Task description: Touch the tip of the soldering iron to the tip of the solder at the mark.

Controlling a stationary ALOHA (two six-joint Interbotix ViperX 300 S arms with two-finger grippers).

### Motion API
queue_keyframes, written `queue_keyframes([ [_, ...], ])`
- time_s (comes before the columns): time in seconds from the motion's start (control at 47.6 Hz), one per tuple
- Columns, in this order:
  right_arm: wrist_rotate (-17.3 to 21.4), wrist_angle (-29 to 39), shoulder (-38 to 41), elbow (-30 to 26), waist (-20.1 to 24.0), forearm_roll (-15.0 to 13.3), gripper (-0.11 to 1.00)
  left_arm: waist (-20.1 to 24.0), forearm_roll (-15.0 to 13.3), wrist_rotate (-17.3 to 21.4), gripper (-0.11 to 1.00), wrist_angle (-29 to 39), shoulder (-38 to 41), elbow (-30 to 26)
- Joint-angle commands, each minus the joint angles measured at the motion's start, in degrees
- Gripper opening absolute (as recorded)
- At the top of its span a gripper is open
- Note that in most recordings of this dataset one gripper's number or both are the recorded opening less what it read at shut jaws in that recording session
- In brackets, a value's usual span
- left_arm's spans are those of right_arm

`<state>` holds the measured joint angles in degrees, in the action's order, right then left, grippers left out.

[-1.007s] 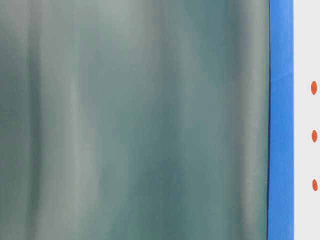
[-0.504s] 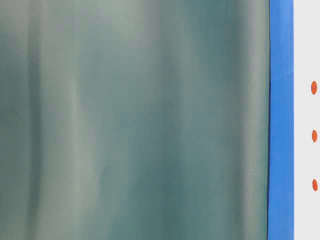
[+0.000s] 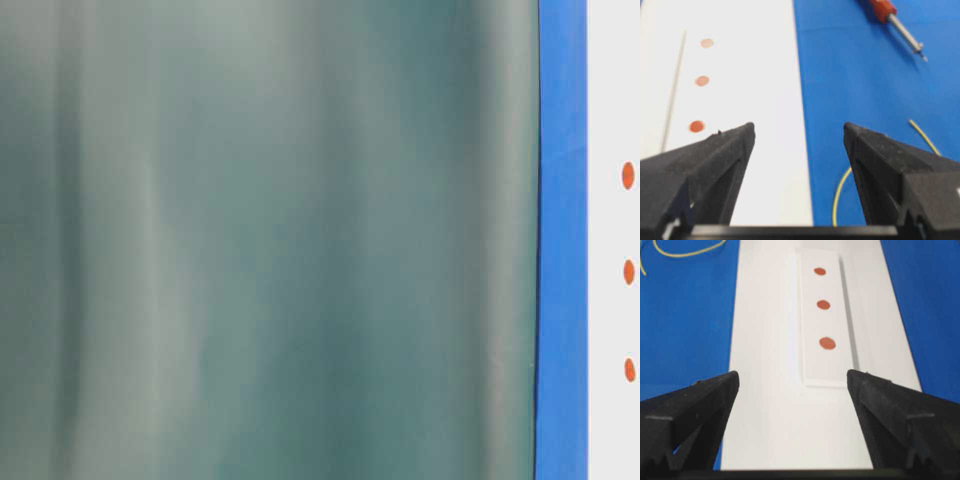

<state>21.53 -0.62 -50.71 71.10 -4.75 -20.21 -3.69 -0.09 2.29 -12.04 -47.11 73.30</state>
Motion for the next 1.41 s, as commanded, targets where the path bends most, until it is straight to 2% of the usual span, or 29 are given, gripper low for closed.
queue_keyframes([
  [0.0, 0.2, -2.4, 0.1, 0.9, -0.1, 0.2, 0.86, 0.6, 0.1, 0.1, 0.66, -0.9, -2.9, 1.8],
  [0.21, 0.2, -5.9, 0.1, 4.1, -0.9, 1.4, 0.86, 1.6, 0.2, -0.1, 0.66, -1.0, -9.7, 7.2],
  [0.441, 0.2, -6.2, 0.1, 5.3, -1.7, 2.2, 0.86, 3.3, 0.1, -0.8, 0.66, -0.3, -13.4, 10.0],
  [1.385, 0.3, -5.9, 0.2, 5.2, -1.7, 2.2, 0.86, 3.3, 0.2, -0.9, 0.66, 3.6, -15.5, 9.6],
])
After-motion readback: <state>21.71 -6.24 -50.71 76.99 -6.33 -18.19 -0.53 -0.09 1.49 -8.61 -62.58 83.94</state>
